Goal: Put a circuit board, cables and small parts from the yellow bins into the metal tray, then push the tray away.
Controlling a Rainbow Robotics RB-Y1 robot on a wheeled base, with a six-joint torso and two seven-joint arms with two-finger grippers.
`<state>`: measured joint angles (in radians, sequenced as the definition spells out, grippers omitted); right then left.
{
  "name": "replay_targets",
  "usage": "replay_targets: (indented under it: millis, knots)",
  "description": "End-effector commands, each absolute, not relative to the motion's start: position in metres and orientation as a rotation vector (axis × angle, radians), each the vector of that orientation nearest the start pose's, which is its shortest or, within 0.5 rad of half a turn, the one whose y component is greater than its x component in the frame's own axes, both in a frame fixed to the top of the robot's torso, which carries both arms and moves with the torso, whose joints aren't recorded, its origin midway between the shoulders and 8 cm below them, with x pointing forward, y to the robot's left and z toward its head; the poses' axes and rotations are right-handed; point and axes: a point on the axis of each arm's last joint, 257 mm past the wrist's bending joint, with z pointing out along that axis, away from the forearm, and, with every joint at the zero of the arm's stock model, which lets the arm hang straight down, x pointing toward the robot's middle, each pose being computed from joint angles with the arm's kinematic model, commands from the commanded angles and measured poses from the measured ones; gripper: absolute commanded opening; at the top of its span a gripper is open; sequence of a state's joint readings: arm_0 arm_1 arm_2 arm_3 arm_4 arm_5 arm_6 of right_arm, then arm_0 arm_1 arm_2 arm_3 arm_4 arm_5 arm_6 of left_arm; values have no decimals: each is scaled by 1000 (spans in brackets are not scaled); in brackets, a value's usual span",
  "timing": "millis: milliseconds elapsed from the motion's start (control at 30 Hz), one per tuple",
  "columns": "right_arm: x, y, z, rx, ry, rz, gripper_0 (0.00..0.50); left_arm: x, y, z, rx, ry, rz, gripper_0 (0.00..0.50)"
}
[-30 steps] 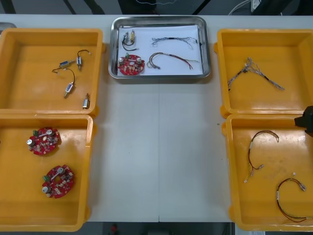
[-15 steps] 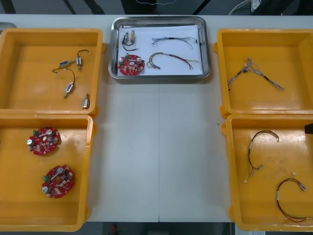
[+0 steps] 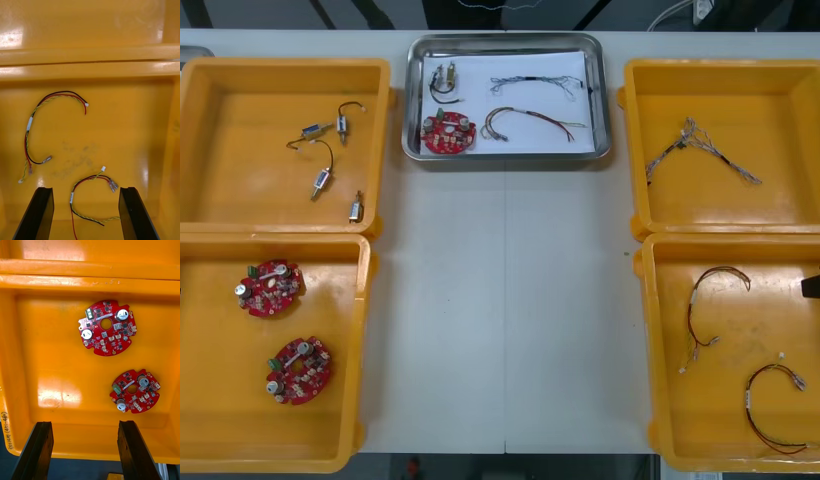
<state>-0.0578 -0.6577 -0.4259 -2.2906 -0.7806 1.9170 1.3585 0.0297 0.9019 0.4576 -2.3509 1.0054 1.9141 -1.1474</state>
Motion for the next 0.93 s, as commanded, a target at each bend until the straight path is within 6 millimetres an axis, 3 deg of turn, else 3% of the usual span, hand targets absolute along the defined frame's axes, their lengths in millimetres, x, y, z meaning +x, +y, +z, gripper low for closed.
replay_targets:
  millis: [33, 933]
  knots:
    - [346, -393, -172, 134, 2635, -32, 500, 314, 405, -139, 16, 2685, 151, 500]
    - [344, -393, -174, 136, 2639, -33, 500, 314, 405, -139, 16, 2685, 151, 500]
